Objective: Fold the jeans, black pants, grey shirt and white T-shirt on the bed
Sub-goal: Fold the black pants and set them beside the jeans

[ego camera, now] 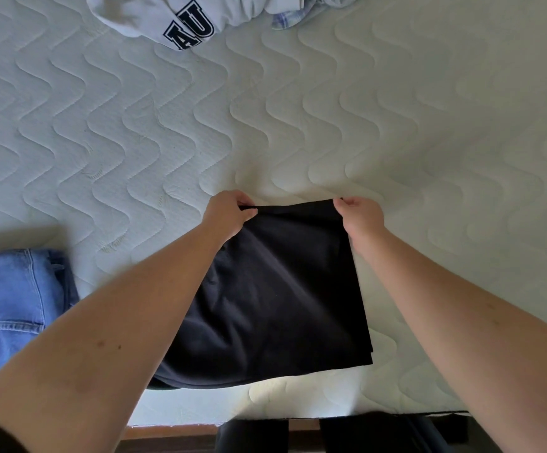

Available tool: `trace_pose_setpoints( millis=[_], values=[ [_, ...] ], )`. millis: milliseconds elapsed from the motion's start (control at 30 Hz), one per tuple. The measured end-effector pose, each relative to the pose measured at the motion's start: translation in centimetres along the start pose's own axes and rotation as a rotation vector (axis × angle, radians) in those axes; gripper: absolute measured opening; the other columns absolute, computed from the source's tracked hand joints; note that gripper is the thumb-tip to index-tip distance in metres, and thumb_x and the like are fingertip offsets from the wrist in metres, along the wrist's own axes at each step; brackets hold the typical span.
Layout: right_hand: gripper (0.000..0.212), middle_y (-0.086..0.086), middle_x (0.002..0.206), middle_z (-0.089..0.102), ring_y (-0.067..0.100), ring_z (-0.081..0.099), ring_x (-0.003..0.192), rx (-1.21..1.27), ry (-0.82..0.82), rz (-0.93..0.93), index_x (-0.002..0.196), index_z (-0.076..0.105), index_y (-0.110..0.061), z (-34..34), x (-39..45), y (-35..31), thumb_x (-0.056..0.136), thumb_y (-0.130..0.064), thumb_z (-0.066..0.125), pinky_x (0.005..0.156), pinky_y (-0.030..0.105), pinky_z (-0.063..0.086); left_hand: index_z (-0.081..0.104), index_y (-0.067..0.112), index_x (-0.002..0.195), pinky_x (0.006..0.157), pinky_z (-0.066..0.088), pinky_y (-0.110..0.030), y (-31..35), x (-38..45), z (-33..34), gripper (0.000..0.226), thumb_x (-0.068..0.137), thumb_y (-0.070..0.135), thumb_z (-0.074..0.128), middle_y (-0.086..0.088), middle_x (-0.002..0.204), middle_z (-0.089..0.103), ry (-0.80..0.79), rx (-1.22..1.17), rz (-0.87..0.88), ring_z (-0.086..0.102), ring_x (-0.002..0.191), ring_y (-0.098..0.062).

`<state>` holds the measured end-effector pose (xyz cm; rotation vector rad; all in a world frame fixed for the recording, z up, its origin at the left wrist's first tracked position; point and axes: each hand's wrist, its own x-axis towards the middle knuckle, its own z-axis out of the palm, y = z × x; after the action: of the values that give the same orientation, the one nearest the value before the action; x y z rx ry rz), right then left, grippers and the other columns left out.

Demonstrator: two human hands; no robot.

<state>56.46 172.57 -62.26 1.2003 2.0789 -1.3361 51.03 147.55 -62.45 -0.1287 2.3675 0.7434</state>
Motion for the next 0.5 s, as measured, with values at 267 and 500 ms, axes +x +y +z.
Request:
trace_pose_setpoints(
  millis=[267,500],
  values=[
    [0.036,0.000,0.102,0.064,0.027,0.060,0.101,-0.278,0.073,-0.111,0.117,0.055,-0.018,-0.6,-2.8,2.5,0.096,-0.046,0.047,0.090,0.040,0.047,0.055,0.036,0.105,0.069,0.038,-0.015,-0.3,-1.4,-0.3,0.024,0.086,0.042,0.069,0.018,0.099,0.059,-0.048,-0.144,0.082,0.052,0.087,0.004],
    [0.041,-0.012,0.093,0.059,0.005,0.061,0.085,-0.009,0.038,-0.129,0.126,0.052,-0.025,0.6,-3.5,3.1,0.089,-0.030,0.068,0.074,0.020,0.049,0.065,0.026,0.096,0.073,0.049,-0.026,-1.5,-1.4,-1.6,0.017,0.084,0.030,0.075,0.006,0.104,0.059,-0.090,0.084,0.118,0.057,0.079,-0.010]
  ],
)
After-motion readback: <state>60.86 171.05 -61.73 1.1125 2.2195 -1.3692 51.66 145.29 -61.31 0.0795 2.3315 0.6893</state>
